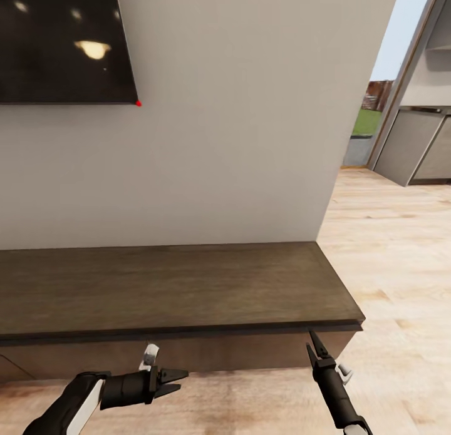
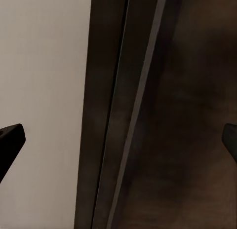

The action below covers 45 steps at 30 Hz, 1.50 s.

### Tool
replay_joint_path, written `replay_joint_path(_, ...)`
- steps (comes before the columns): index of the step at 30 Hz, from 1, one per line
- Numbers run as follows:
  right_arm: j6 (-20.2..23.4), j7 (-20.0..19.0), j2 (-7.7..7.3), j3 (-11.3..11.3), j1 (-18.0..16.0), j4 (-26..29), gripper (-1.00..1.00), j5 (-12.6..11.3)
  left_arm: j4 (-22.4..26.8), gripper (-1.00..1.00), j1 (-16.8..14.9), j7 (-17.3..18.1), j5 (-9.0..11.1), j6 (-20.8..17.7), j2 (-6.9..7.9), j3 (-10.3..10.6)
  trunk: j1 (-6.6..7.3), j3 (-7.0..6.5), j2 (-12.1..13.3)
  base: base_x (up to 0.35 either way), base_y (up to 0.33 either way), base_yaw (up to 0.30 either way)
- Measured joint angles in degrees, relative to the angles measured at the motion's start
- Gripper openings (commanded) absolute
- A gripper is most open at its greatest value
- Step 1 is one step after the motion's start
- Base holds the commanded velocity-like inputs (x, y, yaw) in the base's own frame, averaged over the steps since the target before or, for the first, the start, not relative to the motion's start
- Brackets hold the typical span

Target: Place each of the two pumpkins and all three candles from the living room inside a cabinet in the living room (use any cabinet), then make sure every cabinet is closed, and position the cauldron so it is next to a table in the living room.

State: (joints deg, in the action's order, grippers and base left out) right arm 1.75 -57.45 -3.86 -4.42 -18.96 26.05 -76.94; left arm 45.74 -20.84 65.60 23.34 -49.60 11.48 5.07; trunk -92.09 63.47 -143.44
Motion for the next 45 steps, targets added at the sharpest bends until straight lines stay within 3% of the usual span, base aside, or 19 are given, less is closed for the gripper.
replay_joint_path(31,0.02,0.00,0.00,0.01,0.01,0.01,1.00,0.01,-0.47,1.00,0.13,0.16,-0.12,0.89,0.09,0.29,-0.01,0.00,0.00,0.049,0.000,0.000)
replay_joint_path(32,0.02,0.01,0.00,0.01,0.01,0.01,-1.00,0.01,-0.47,1.00,0.13,0.16,-0.12,0.88,0.09,0.29,-0.01,0.00,0.00,0.000,0.000,0.000)
replay_joint_path(45,-0.09,0.33,-0.01,-0.09,0.04,-0.08,-1.00,0.20,-0.47,1.00,0.13,0.16,-0.12,0.87,0.14,0.29,-0.02,0.01,0.01,0.000,0.000,0.000)
